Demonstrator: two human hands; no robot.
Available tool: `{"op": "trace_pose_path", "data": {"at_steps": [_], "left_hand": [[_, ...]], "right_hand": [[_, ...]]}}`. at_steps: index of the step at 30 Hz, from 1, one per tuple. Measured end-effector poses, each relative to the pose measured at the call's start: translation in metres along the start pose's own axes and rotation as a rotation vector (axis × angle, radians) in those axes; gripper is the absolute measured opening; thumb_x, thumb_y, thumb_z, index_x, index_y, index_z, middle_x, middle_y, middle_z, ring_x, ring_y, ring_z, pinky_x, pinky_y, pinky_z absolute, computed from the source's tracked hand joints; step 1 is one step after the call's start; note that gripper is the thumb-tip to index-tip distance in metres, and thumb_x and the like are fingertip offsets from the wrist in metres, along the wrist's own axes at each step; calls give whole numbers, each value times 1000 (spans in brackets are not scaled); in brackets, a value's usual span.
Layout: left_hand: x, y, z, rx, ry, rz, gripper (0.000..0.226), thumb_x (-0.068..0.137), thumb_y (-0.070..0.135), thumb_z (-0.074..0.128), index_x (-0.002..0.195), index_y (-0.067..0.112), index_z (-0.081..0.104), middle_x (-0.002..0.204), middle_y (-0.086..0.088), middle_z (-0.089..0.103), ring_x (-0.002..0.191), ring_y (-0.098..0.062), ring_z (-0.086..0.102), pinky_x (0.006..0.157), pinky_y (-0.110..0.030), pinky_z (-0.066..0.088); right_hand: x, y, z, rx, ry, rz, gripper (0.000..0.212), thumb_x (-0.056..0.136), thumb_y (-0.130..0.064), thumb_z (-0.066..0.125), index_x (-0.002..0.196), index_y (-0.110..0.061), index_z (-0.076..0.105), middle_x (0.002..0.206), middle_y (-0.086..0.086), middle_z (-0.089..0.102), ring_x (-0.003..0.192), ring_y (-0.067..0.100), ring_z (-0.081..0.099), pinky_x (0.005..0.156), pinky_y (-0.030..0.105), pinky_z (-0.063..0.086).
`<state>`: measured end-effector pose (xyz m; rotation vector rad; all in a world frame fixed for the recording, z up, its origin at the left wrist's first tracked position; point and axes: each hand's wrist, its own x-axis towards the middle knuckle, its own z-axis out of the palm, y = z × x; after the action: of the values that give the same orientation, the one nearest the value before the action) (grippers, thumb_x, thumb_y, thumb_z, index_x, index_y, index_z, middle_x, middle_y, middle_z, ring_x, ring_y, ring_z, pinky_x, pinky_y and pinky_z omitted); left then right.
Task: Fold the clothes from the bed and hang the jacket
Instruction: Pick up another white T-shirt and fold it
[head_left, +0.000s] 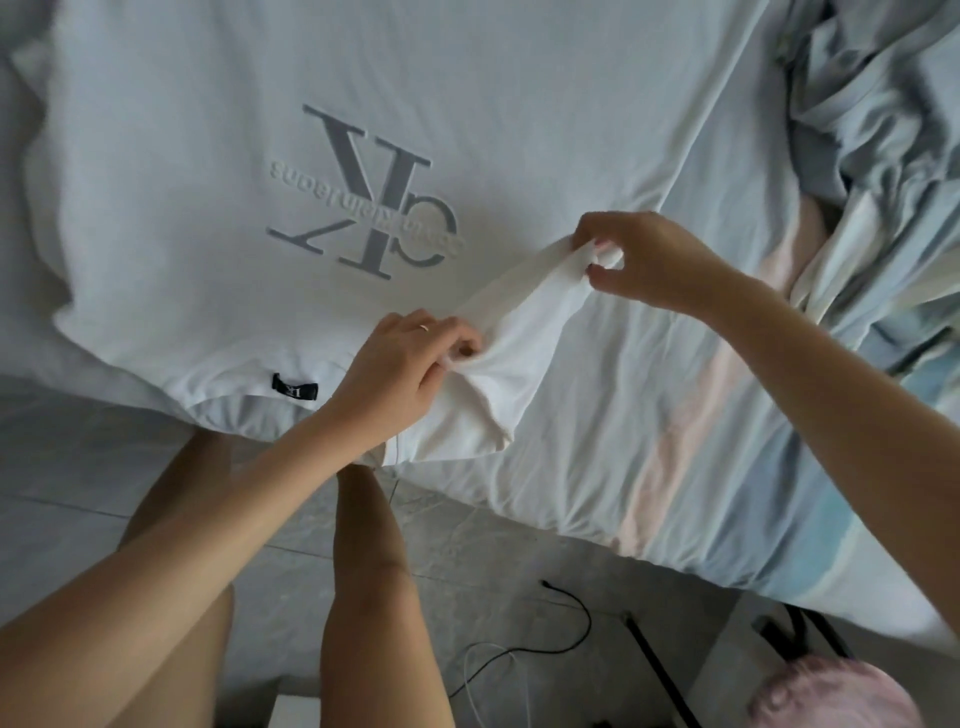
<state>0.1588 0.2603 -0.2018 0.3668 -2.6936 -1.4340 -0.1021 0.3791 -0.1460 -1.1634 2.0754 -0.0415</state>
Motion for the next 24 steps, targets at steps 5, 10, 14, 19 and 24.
{"op": "trace_pose_path", "data": {"at_steps": [5,10,14,19,24], "left_hand": [[11,-18,-16,99,-18,-188,55,76,24,73,126,24,48,97,13,53,103,-9,50,82,-24,13],[26,-34,-7,213,121,-414,42,77,38,73,112,20,61,101,4,64,111,-22,48,92,-31,13],[28,-41,2,195,151,-559,25,78,28,71,95,10,66,97,-10,63,108,-31,47,90,-35,23],[19,-39,0,-105,244,-605,21,81,17,70,94,4,61,100,-8,52,87,-19,50,75,-25,37],[14,-41,2,-221,244,-696,23,84,21,69,99,6,60,88,-6,61,79,-15,57,70,-20,44]], "right_hand": [[26,4,21,392,11,83,23,80,-10,61,89,-30,54,93,0,63,90,13,61,91,45,50],[47,-2,34,627,-45,197,60,84,-7,68,133,-20,35,91,8,57,84,16,57,89,30,49],[56,0,30,671,-3,268,39,83,-9,71,118,-12,53,76,-1,54,70,10,55,79,27,46],[58,-3,30,805,-17,183,14,87,-7,65,90,-19,58,84,-3,57,77,8,56,81,22,46],[62,-14,37,639,106,87,26,84,1,62,105,-13,56,86,-13,51,71,-5,49,72,7,40]]}}
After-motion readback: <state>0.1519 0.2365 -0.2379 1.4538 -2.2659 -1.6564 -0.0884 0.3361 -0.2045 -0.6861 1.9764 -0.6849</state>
